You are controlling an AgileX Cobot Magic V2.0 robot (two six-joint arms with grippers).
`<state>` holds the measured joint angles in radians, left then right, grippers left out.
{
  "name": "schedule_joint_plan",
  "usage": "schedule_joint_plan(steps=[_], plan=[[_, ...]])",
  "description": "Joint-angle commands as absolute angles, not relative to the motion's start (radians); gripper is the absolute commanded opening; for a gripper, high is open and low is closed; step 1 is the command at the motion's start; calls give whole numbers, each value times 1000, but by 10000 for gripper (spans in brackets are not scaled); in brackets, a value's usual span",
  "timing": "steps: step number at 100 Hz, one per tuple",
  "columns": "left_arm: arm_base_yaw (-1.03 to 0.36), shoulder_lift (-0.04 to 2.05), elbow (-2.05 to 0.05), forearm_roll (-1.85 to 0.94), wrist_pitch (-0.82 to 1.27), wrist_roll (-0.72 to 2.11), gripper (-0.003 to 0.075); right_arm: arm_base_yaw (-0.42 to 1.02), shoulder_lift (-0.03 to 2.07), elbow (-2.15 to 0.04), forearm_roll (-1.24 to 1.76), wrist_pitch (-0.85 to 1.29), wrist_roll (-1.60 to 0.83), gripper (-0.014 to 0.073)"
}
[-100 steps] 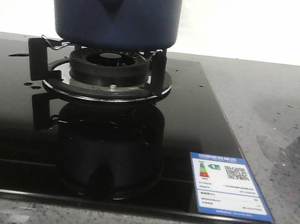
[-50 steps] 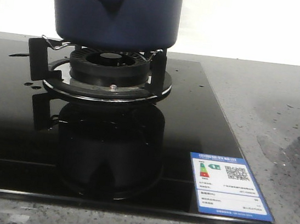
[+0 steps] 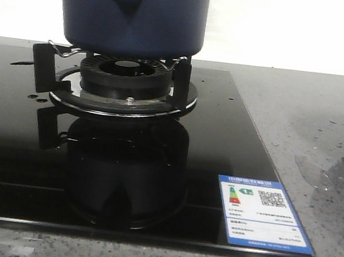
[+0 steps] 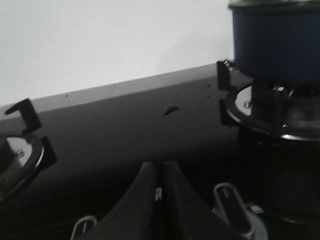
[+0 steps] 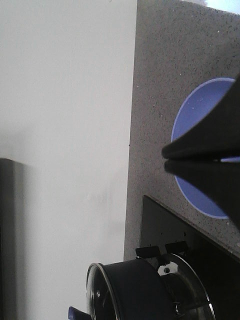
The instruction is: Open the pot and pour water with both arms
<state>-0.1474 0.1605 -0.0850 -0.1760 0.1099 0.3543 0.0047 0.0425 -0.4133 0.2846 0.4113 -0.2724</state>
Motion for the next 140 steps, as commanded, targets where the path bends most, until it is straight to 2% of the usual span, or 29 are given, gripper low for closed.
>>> schedule_joint_plan(steps=[1,18,30,63,140], plan=[[-93,118,-62,-163,51,331,-20,8,54,-437,292,331,-285,-64],[-30,18,33,-116,65,331,-20,8,54,-437,292,331,-285,-64],[-25,-32,31,-83,152,331,-20,8,54,-437,292,331,-285,-64],[-25,-32,31,-144,282,249,-20,8,54,-437,292,331,-285,-64],[-25,-32,33,-148,300,256,-20,8,52,-416,292,329,-285,-64]])
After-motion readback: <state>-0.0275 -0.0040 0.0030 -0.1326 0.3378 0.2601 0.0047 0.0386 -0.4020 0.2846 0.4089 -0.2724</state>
